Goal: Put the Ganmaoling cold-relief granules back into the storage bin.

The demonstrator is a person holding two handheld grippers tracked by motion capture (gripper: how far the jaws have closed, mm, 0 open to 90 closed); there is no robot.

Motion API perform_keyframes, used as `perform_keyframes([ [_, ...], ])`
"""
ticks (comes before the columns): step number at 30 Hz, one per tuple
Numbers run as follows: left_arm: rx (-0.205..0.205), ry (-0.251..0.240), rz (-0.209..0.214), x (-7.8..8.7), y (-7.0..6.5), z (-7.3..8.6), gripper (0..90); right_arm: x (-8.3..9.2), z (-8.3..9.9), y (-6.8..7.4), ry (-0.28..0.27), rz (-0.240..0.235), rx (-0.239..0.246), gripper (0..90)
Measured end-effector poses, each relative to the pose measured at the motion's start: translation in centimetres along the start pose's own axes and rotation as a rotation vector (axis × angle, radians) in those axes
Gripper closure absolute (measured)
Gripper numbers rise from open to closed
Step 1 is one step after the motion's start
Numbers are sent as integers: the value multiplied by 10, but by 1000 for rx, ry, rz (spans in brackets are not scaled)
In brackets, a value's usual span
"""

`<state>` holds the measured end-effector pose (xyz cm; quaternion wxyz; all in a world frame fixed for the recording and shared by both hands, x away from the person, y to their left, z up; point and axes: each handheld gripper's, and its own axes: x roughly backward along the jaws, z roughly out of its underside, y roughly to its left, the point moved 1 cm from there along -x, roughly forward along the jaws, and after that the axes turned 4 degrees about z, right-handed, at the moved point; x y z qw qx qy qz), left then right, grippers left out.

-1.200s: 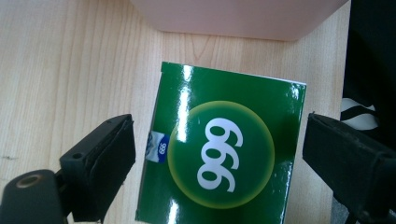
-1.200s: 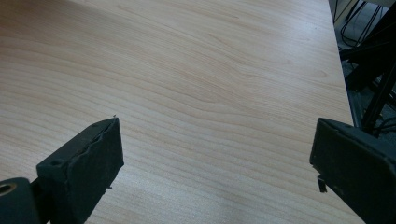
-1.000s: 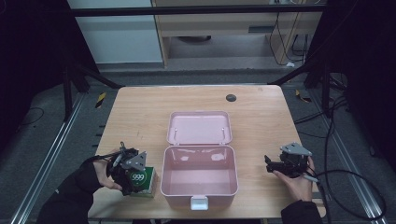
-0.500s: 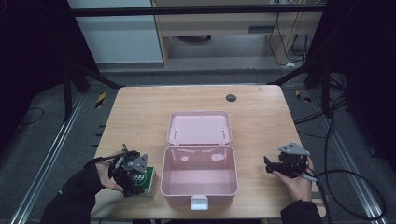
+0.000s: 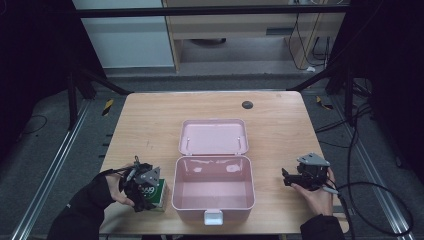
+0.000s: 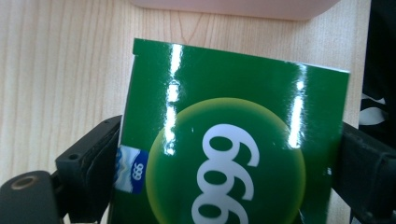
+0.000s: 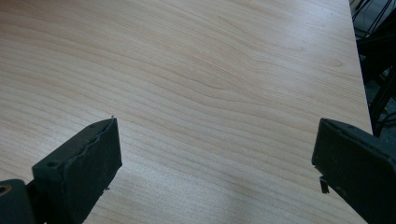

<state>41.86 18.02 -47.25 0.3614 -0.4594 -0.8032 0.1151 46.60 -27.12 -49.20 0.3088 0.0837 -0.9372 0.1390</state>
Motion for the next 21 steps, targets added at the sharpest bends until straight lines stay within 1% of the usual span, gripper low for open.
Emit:
perform_keyframes([
  [4,2,4,3,-1,1,1,84,0,0,0,1,1,-4,18],
  [10,3,6,-8,0,2,0,118,0,0,0,6,-5,-6,18],
  [15,-15,23,-13,3,4,-2,137,0,0,0,7,-5,-5,19],
  [18,-33,43,-21,6,6,-6,142,0,0,0,9,-6,-4,19],
  [21,-48,54,-13,14,4,-12,144,0,0,0,9,-5,-4,20],
])
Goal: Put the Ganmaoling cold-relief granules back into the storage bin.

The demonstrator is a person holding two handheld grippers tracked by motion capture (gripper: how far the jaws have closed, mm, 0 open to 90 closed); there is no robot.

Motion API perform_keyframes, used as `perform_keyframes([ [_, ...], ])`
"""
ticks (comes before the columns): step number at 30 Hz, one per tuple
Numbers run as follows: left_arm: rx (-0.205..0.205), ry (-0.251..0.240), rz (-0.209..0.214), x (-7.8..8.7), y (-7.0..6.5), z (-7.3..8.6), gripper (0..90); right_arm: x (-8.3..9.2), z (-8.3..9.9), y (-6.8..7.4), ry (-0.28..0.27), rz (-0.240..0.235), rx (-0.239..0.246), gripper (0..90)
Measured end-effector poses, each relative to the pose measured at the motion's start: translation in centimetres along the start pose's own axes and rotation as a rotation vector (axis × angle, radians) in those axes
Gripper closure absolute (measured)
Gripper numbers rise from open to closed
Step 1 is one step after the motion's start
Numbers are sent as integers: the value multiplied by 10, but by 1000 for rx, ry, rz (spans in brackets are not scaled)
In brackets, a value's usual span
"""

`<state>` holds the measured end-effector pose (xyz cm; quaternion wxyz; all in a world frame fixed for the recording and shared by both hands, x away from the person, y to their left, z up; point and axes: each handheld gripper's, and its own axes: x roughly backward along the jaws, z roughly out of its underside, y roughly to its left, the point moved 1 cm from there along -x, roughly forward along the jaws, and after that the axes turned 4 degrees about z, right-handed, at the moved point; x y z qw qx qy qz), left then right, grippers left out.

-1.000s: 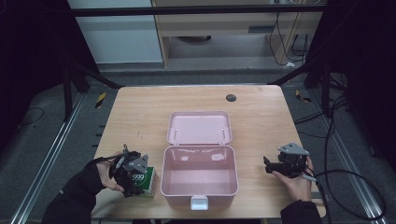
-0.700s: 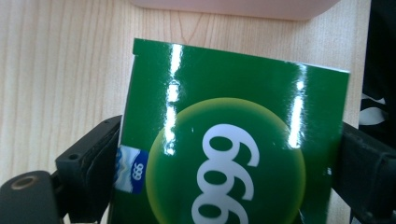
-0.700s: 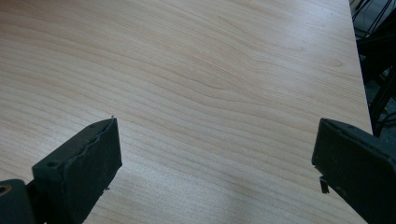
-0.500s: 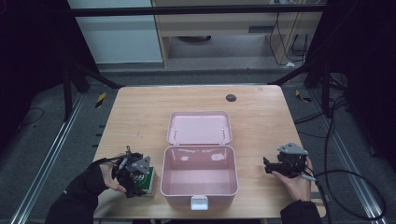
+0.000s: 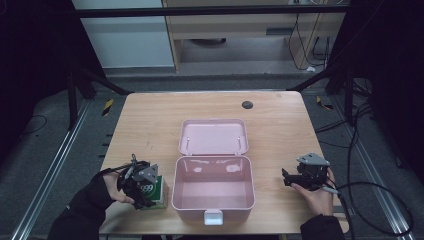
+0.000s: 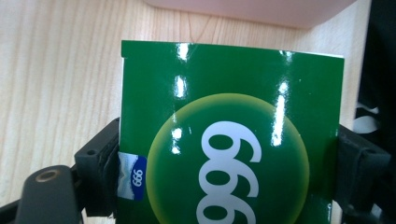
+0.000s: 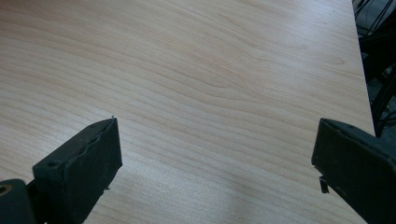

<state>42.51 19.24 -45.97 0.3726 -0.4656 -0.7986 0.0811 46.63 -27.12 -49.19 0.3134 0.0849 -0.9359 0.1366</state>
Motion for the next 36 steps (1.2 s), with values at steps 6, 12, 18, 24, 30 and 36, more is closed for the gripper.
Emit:
perform_keyframes([
  [6,-8,-16,-11,14,-11,-13,145,2,0,-1,-8,5,-7,22],
  [12,-35,-15,-22,28,-14,-26,145,3,-1,-1,-11,3,-19,29],
  [18,-64,-7,-32,41,-13,-39,144,2,0,-1,-4,-6,-15,34],
  [24,-78,-5,-33,50,-18,-49,144,2,0,-1,-6,-9,-13,36],
  [30,-87,-17,-42,54,-24,-60,145,3,0,-1,-10,-8,-13,36],
  [36,-96,-28,-46,60,-33,-70,144,3,-1,-1,-11,-8,-14,36],
])
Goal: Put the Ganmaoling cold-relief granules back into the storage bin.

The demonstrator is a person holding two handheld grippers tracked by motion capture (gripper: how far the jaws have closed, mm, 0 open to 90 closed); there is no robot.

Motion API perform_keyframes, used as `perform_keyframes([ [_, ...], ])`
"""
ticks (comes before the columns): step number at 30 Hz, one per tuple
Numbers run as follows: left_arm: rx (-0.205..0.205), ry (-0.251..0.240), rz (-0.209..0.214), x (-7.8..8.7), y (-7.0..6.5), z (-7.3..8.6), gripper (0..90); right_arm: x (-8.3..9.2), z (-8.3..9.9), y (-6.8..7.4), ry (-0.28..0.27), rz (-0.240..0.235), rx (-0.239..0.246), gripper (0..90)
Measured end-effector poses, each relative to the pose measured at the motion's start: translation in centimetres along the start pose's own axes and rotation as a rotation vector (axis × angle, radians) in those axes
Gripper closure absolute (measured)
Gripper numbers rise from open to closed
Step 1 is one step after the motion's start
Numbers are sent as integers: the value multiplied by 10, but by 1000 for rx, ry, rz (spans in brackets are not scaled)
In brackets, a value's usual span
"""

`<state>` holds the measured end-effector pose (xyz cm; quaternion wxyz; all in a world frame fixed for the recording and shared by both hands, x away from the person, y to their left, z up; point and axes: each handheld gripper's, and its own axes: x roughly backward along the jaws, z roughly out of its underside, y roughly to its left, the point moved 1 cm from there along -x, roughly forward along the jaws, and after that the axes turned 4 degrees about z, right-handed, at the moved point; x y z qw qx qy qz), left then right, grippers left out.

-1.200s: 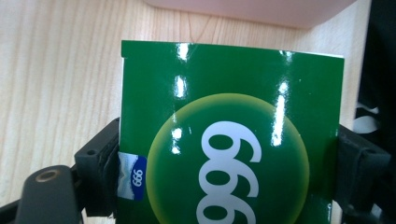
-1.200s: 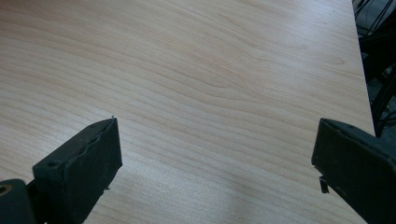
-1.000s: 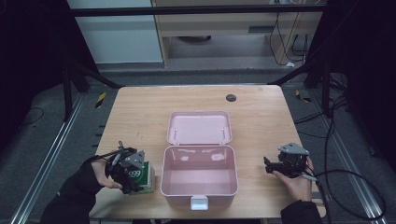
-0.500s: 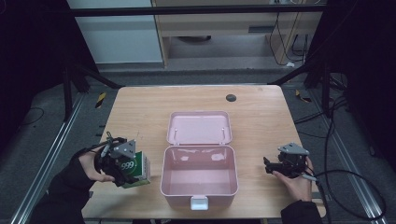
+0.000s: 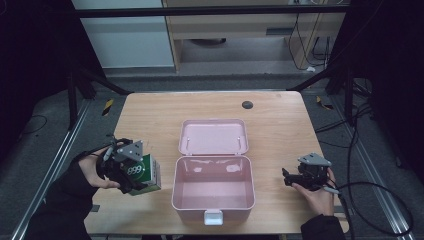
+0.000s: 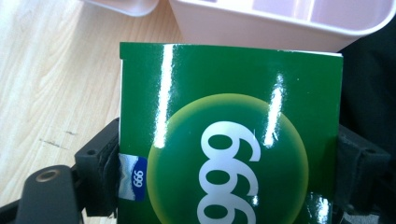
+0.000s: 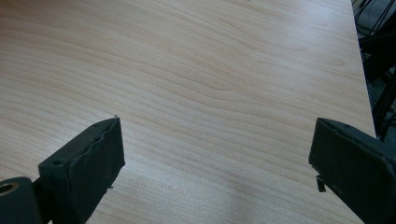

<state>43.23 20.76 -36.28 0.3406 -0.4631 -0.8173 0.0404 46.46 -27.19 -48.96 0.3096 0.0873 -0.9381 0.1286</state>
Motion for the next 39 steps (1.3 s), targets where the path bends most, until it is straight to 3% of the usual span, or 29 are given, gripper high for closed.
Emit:
perform_keyframes([
  [23,-25,19,8,11,-20,-27,145,0,0,0,-1,-4,-3,36],
  [39,-33,29,45,1,-40,-39,147,0,0,0,3,-6,3,36],
])
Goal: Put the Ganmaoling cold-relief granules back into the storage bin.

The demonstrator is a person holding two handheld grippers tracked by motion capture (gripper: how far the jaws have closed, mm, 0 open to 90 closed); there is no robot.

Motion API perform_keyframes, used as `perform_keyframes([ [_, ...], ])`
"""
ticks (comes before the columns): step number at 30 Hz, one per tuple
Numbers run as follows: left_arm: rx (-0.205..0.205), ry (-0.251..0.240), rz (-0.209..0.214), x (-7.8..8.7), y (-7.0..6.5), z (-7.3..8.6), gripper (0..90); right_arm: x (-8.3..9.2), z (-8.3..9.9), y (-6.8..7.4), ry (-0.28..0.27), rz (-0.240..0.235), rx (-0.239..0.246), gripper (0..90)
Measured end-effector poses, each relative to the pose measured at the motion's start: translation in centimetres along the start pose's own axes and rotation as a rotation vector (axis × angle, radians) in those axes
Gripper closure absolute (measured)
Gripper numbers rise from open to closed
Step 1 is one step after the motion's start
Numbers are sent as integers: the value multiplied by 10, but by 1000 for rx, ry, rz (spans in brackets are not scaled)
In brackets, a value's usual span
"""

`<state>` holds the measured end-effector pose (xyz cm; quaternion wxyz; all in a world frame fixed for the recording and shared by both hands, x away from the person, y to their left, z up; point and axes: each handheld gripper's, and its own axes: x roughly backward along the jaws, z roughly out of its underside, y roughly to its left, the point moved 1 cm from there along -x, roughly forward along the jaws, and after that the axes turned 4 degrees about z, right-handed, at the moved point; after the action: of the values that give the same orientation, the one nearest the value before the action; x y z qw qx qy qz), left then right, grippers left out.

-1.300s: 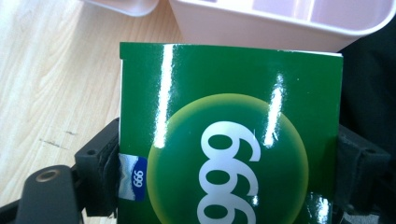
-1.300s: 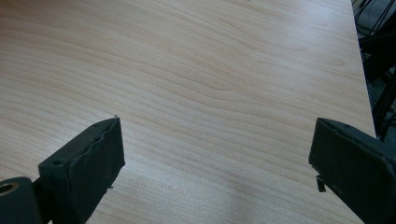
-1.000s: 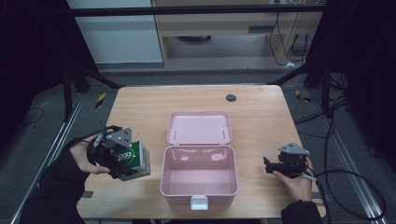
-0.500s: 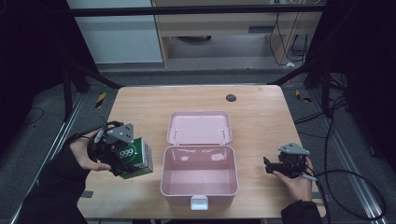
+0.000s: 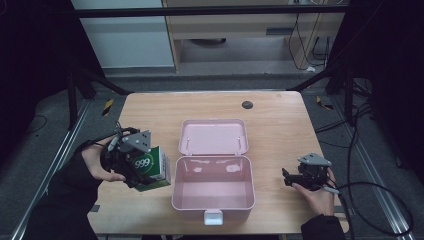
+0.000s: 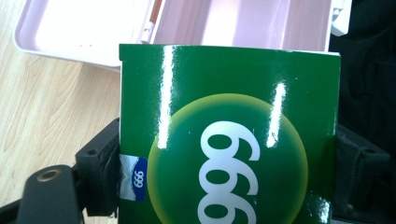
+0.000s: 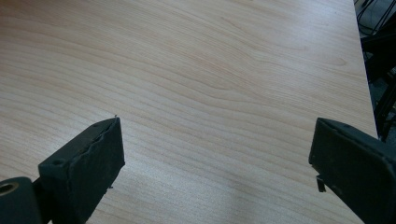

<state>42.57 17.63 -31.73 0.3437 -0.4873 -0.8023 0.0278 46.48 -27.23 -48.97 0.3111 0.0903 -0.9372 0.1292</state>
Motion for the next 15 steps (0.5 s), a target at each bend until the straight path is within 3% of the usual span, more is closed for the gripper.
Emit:
perform_keyframes([
  [15,-27,18,31,-17,-20,-12,148,0,0,0,-6,0,-1,36],
])
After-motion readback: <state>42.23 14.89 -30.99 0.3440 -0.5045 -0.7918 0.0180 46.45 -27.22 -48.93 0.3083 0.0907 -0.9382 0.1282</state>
